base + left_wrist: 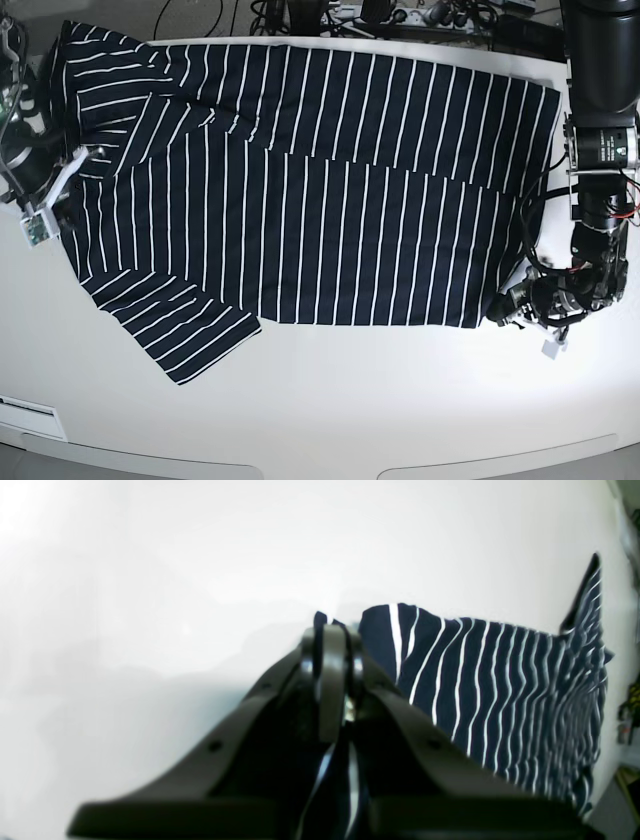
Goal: Fold the T-shirt properly
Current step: 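Move the right gripper to the hem corner beside the sleeve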
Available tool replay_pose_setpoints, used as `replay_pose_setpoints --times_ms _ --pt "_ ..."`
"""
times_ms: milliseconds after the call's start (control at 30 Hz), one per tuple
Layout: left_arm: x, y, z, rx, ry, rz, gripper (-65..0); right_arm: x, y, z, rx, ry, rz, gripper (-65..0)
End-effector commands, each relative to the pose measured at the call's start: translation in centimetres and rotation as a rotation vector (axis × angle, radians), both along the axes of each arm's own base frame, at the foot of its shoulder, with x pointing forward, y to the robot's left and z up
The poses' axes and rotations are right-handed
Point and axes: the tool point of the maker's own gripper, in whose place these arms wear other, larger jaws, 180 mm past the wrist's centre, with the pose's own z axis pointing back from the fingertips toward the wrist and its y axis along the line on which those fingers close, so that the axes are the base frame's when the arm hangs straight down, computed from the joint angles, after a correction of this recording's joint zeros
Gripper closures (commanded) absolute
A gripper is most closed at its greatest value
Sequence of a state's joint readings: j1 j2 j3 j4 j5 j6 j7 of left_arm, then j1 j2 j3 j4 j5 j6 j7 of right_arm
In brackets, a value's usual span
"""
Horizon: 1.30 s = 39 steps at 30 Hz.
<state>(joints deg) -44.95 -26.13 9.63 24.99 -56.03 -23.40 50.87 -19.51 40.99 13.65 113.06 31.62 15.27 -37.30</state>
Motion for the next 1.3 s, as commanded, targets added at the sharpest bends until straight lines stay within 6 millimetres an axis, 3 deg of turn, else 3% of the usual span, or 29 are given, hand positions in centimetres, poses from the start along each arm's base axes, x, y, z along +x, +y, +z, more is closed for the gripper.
replay_pose_setpoints --times_ms 0,100,167,367,500,733,1033,1167,1267 --pt "-0.8 1.2 -0.4 0.062 0.055 -0.015 0.0 1.8 -0.9 1.9 -0.005 -0.08 -0.017 -8.2" --pt "-1.0 1.0 -0.4 0.06 0.057 -0.039 0.0 5.3 -3.1 2.9 0.085 -0.166 -0.104 -21.2" --pt "-1.1 0.9 -0.4 0.059 0.062 -0.045 0.0 7.5 -4.5 2.2 0.175 -0.154 -0.155 -27.3" --pt "-1.5 0.6 -0.5 0.045 0.082 -0.057 0.0 12.7 -6.9 -3.4 0.405 0.043 -0.247 -28.9" --pt "-1.6 0.6 -0.6 0.045 0.092 -0.062 0.0 15.3 -7.0 -4.9 0.578 0.113 -0.291 -28.9" --pt "-1.9 0.3 -0.6 0.043 0.092 -0.089 0.0 15.9 -5.2 -6.5 0.79 0.187 -0.291 -28.9" --pt "-1.9 0.3 -0.6 0.043 0.092 -0.089 0.0 15.7 0.8 -7.5 0.879 0.251 -0.14 -28.7" --pt "-1.9 0.4 -0.6 0.046 0.093 -0.089 0.0 15.8 0.5 -7.2 0.848 0.248 -0.133 -28.7" --pt "-1.9 0.4 -0.6 0.047 0.093 -0.09 0.0 16.5 -0.9 -5.3 0.769 0.206 -0.107 -28.8"
